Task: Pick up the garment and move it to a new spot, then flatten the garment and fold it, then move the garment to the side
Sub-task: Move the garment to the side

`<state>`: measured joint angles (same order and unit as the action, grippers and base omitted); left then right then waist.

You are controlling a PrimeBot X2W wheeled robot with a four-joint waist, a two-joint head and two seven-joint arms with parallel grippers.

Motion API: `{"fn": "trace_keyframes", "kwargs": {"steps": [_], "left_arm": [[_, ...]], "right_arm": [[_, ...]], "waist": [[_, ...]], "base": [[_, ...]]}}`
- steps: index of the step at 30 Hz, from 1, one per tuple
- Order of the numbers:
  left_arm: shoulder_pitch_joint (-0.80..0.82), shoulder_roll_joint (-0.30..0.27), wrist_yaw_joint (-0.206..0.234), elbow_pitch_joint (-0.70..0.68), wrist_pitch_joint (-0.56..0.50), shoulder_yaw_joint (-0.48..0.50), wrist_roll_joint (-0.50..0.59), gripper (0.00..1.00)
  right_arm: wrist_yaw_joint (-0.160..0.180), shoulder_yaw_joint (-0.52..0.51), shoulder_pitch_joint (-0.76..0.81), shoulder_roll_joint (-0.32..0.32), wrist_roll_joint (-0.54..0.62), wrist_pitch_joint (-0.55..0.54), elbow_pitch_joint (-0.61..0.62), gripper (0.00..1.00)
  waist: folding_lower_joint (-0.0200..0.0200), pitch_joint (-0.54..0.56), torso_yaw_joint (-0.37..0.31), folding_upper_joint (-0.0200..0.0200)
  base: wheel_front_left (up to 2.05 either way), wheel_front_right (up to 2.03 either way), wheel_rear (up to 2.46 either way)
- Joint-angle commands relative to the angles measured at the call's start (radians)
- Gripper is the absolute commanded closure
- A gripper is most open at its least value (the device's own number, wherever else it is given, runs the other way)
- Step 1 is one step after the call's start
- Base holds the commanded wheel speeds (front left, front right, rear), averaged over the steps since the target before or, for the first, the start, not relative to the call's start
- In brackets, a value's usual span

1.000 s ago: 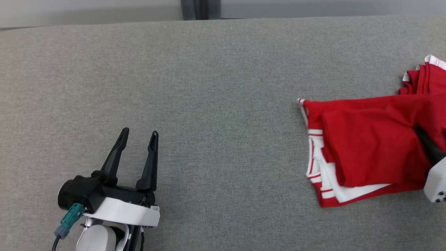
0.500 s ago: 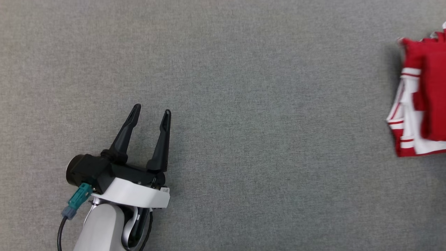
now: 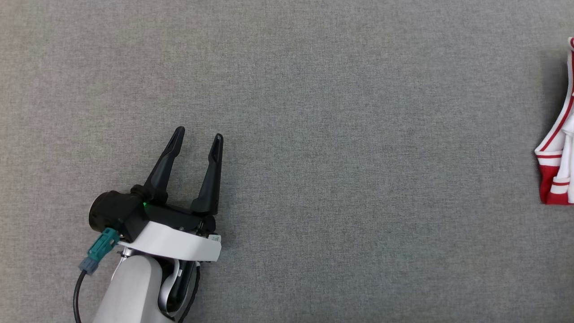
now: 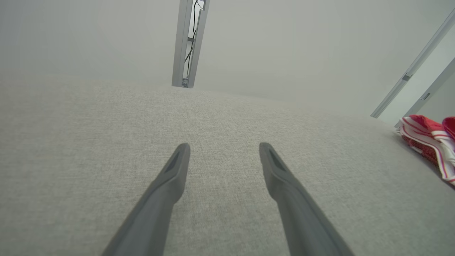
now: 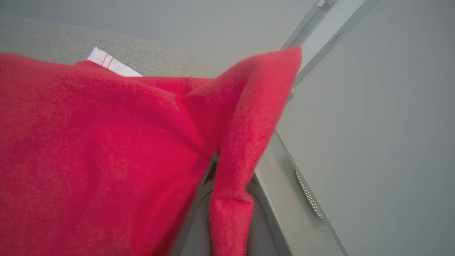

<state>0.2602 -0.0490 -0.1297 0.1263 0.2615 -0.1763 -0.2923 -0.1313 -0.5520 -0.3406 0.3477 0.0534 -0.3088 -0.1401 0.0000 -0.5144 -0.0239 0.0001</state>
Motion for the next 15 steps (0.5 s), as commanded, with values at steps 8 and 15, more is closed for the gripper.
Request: {"fn": "trace_keyframes", "kwargs": {"steps": [8, 15], "left_arm": [[0.0, -0.004, -0.001, 0.01, 0.004, 0.009, -0.007, 0.0], [-0.018, -0.004, -0.001, 0.017, 0.004, 0.015, -0.009, 0.0]], "right_arm": [[0.001, 0.015, -0.053, -0.038, -0.034, 0.02, -0.005, 0.0], [0.001, 0.071, -0.093, -0.036, -0.048, 0.032, 0.048, 0.0]], "waist": [[0.0, 0.018, 0.003, -0.0001], [0.0, 0.068, 0.0, -0.0001]], "base": [[0.0, 0.0, 0.0], [0.0, 0.0, 0.0]]}}
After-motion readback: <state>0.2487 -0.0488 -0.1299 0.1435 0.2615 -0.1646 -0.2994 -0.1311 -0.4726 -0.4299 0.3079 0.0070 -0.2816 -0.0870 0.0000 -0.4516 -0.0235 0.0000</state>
